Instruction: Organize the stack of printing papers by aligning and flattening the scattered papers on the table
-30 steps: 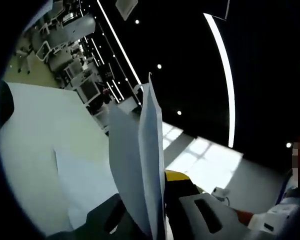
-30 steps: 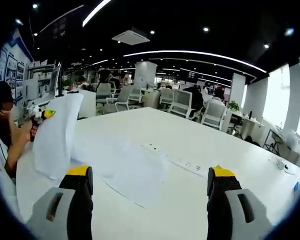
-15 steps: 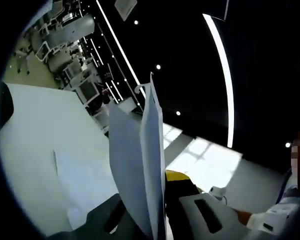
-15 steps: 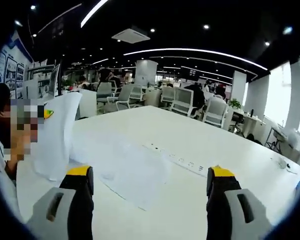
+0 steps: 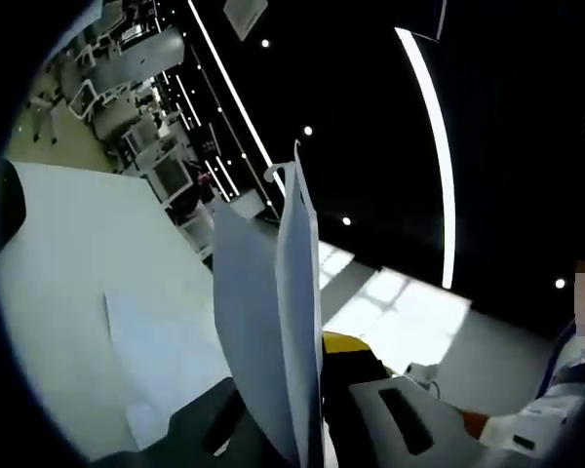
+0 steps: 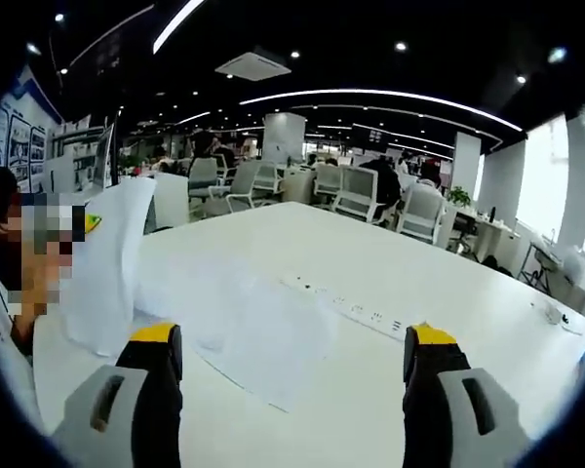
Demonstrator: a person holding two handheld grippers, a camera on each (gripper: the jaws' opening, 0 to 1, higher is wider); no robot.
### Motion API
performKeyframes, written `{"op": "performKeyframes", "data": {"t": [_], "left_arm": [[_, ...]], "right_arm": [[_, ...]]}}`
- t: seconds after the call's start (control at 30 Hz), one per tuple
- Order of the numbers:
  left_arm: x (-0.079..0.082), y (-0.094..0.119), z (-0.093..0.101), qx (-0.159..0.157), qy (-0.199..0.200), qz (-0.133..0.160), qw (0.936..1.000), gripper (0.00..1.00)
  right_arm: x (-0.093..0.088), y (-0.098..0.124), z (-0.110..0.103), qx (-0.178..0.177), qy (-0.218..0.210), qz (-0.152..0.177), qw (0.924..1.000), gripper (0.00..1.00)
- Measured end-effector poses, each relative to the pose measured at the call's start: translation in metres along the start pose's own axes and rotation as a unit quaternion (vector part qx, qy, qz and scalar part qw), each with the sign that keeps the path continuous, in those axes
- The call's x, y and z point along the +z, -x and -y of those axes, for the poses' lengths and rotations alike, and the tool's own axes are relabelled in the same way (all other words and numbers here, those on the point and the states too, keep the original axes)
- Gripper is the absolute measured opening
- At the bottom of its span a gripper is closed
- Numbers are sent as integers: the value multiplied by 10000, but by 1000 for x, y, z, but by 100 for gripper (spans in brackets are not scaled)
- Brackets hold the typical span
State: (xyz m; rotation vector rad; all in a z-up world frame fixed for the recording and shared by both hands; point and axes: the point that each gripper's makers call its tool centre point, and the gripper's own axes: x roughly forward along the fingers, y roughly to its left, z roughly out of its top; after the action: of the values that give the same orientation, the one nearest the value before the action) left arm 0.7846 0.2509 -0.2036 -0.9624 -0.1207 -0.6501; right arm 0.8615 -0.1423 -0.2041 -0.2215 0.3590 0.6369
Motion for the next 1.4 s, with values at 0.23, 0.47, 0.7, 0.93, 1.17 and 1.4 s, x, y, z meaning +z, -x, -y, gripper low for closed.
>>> {"op": "performKeyframes", "data": {"t": [0.23,0.47,0.7,0.93,1.17,1.4], "left_arm": [[1,1,1,-17,25,50,10000,6],[2,2,-3,34,41,69,10000,6],[0,1,-2,33,35,70,10000,6],[-1,1,-2,45,23,68,10000,6],[0,2,-2,37,24,81,10000,6],[1,2,-2,30,30,88,10000,6]], "right_arm": [[1,-3,0,-5,22,-8,10000,89],[-1,-10,-2,17,-12,-60,10000,89],[-2,-15,-3,59,-73,-83,9999,88],[-4,-20,-5,96,-74,-140,9998,89],[-2,-24,-7,124,-36,-173,9998,89],[-1,-29,-11,166,5,-187,9997,88]]}}
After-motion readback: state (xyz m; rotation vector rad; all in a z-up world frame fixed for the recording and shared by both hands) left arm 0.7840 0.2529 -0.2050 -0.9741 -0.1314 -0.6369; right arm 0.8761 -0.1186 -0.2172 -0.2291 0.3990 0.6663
